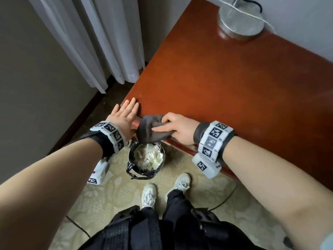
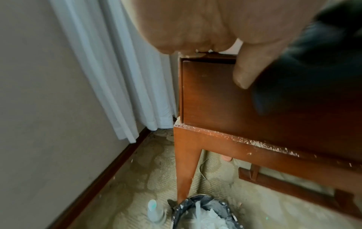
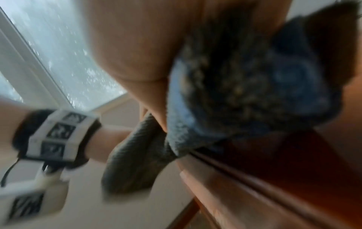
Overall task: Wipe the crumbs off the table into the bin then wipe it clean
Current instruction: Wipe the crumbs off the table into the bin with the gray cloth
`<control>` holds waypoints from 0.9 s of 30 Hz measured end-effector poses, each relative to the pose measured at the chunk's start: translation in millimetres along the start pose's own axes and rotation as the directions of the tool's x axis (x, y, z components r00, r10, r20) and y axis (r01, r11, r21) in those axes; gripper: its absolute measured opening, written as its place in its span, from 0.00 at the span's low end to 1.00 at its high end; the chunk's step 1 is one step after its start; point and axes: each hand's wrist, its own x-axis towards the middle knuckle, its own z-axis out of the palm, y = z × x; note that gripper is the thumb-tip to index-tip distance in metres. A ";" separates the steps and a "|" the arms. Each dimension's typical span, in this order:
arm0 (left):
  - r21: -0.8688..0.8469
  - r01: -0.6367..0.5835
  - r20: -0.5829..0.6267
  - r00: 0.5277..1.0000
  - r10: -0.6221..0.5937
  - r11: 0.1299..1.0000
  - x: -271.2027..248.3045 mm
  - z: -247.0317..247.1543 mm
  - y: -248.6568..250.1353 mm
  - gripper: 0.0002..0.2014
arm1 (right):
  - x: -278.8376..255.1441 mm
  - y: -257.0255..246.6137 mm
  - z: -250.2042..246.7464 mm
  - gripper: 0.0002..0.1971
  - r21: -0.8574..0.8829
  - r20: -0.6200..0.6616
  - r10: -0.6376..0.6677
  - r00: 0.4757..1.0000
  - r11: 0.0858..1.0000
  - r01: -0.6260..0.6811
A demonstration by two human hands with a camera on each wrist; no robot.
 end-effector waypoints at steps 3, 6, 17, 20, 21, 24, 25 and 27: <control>-0.105 0.077 -0.022 0.997 -0.080 0.991 -6.0 3.5 -4.1 0.45 | 1.4 6.6 -30.3 0.30 0.083 -0.132 0.040 0.990 0.996 -0.029; -0.125 0.101 -0.051 0.993 -0.108 0.987 -7.9 8.2 -7.7 0.44 | 23.5 27.3 -57.9 0.28 0.324 -0.507 0.383 0.773 0.915 -0.240; -0.347 0.291 -0.054 0.943 -0.329 0.892 -34.8 14.0 -50.0 0.49 | 55.4 -46.4 10.9 0.31 -0.103 0.100 -0.088 0.991 0.990 0.098; -0.300 0.279 -0.040 0.952 -0.304 0.912 -36.9 6.2 -50.7 0.49 | 26.2 -45.3 -5.8 0.31 -0.040 0.315 -0.176 0.933 0.979 0.198; -0.289 0.267 -0.046 0.955 -0.292 0.919 -36.5 3.3 -47.9 0.49 | 18.3 -40.1 -17.0 0.29 -0.006 0.207 -0.168 0.964 0.985 0.173; -0.260 0.184 -0.102 0.971 -0.217 0.948 -31.3 -3.9 -30.3 0.45 | 4.6 -10.7 -31.2 0.29 0.091 -0.324 0.133 0.937 0.990 -0.109; -0.250 0.146 -0.125 0.975 -0.181 0.957 -28.7 -6.0 -22.0 0.44 | 1.1 -4.7 -26.6 0.30 0.085 -0.378 0.231 0.897 0.973 -0.215; -0.225 0.065 -0.172 0.980 -0.105 0.972 -20.8 -9.5 -1.8 0.41 | -4.6 5.0 0.2 0.33 0.002 -0.290 0.277 0.916 0.957 -0.289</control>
